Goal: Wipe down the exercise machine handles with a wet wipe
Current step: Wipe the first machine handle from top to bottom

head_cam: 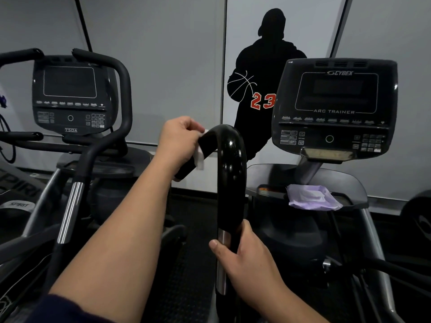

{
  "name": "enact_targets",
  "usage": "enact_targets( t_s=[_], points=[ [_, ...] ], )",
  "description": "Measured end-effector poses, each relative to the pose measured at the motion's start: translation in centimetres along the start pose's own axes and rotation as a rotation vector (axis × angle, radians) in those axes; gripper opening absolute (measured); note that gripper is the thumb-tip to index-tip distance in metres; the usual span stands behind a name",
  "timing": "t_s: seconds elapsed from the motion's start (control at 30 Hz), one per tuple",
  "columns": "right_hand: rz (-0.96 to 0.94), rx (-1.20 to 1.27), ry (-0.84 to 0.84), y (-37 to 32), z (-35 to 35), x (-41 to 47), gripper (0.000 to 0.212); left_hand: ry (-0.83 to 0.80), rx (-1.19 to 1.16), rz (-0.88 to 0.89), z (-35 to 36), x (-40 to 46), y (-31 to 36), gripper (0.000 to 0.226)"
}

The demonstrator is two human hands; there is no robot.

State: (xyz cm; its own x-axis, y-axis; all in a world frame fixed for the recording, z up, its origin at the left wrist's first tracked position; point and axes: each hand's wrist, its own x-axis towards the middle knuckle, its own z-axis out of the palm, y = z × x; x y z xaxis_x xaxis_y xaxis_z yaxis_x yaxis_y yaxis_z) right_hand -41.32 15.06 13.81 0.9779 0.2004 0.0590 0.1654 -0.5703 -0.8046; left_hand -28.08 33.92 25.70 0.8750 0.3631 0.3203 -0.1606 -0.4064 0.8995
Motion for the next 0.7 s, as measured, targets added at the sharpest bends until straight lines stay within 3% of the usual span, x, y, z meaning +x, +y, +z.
enact_targets(
  t_s=[0.1,0.23,0.37,0.5,0.7],
  points=[
    [0.002,0.002,0.004,0.0,-0.1,0.0,0.033,0.023,0.079,-0.07,-0.5,0.3,-0.2,0.022],
    [0.008,-0.002,0.01,0.1,-0.1,0.1,0.032,-0.014,0.07,0.064,1.4,-0.1,3.8,0.03],
    [0.004,0.018,-0.004,0.0,-0.2,0.0,0.033,-0.093,-0.058,0.123,1.8,-1.1,5.5,0.018],
    [-0.002,0.016,-0.006,-0.1,-0.3,0.0,0.033,-0.044,-0.091,0.053,0.8,-1.8,4.9,0.008],
    [-0.013,0.025,-0.023,0.0,-0.7,-0.2,0.034,-0.103,0.044,0.148,2.5,-3.9,8.2,0.027]
  ],
)
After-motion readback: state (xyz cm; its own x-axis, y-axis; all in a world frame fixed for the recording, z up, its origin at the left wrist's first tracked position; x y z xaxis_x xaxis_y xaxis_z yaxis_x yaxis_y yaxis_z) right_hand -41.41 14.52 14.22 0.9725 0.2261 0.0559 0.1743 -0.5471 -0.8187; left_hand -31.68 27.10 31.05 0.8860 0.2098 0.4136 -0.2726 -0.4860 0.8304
